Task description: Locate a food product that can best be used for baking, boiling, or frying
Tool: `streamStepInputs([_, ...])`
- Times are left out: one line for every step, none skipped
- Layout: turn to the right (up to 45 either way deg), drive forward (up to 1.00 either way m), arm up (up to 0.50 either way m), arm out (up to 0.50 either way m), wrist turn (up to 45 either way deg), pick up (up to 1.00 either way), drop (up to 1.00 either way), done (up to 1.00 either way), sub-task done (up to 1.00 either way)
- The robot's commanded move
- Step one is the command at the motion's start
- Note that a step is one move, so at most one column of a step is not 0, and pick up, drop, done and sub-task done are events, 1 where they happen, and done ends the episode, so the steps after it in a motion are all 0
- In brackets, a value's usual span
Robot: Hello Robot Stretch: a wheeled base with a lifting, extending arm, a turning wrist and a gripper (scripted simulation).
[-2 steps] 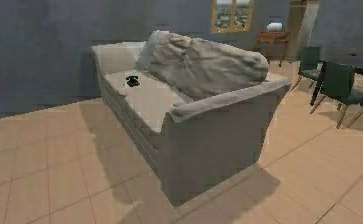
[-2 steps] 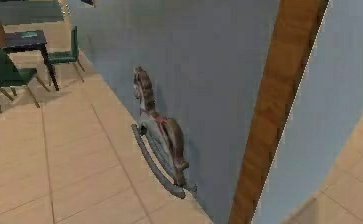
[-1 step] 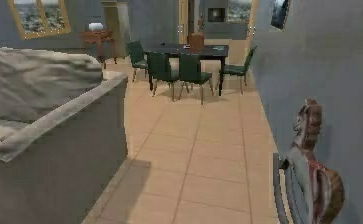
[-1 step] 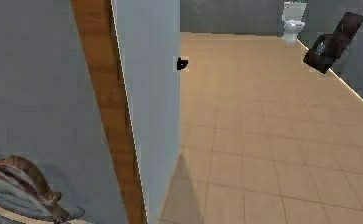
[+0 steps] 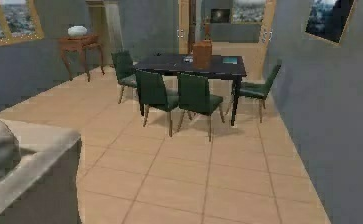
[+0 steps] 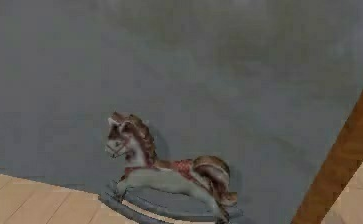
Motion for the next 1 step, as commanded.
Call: streamStepInputs([0.0, 0.95, 0.00, 0.00, 0.0, 0.00, 0.00, 0.00, 0.00])
